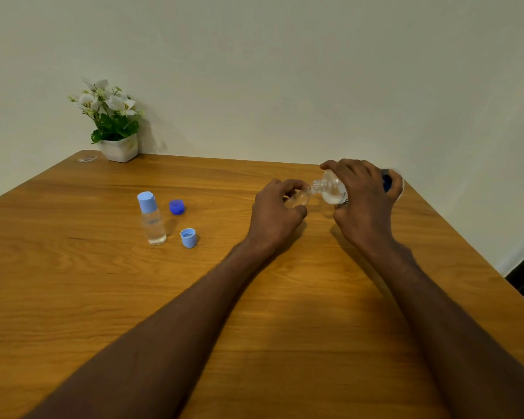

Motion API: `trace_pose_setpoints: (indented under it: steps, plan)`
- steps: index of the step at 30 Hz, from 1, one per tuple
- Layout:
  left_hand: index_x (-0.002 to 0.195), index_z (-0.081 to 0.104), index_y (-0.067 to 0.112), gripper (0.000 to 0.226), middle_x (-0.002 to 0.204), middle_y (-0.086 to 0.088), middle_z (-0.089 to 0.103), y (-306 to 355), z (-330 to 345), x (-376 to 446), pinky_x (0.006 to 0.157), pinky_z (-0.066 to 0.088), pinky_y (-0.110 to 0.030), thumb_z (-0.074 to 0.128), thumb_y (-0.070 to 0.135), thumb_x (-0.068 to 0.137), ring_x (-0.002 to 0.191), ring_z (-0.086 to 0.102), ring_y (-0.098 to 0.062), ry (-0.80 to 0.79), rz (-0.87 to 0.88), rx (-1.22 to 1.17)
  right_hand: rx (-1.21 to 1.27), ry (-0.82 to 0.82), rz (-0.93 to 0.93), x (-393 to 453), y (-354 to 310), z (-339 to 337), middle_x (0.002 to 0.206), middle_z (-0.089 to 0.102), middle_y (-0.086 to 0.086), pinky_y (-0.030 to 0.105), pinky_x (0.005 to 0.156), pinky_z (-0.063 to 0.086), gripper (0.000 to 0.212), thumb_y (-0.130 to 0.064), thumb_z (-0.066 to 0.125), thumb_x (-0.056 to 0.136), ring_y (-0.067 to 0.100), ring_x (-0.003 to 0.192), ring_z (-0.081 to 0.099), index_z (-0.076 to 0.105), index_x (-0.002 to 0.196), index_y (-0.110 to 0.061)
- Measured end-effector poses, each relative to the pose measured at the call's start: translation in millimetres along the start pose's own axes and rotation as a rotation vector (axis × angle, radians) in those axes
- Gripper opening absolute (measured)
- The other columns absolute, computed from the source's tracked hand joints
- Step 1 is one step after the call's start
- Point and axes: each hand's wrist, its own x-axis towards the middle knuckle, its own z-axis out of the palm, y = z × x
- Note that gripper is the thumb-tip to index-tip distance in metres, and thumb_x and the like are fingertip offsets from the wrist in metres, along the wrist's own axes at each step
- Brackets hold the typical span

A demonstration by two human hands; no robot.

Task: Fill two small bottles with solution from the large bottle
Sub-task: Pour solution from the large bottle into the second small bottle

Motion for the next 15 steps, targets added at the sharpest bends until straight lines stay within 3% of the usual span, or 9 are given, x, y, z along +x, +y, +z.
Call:
trace_pose_setpoints:
  steps: [11, 15]
  plan:
    - [0.133, 0.067, 0.02, 0.049, 0.126, 0.002, 0.068, 3.2, -1.5, -0.6, 0.094, 0.058, -0.032, 0.077, 0.01, 0.085, 0.108, 0.064, -0.009, -0.008, 0.003, -0.014, 0.004, 0.021, 0.023, -0.6, -3.4, -0.7, 0.145, 0.055, -0.006, 0.051, 0.111, 0.016, 0.088, 0.0, 0.077, 0.069, 0.021, 0.139, 0.043, 0.052, 0.146, -0.037]
    - [0.133, 0.068, 0.019, 0.048, 0.12, 0.003, 0.071, 2.9, -2.1, -1.7, 0.086, 0.061, -0.032, 0.075, 0.012, 0.086, 0.101, 0.067, -0.008, -0.011, -0.007, -0.062, 0.01, 0.031, 0.052, 1.1, -3.1, 1.3, 0.147, 0.054, -0.007, 0.047, 0.107, 0.02, 0.089, -0.009, 0.084, 0.071, 0.021, 0.138, 0.043, 0.049, 0.147, -0.037]
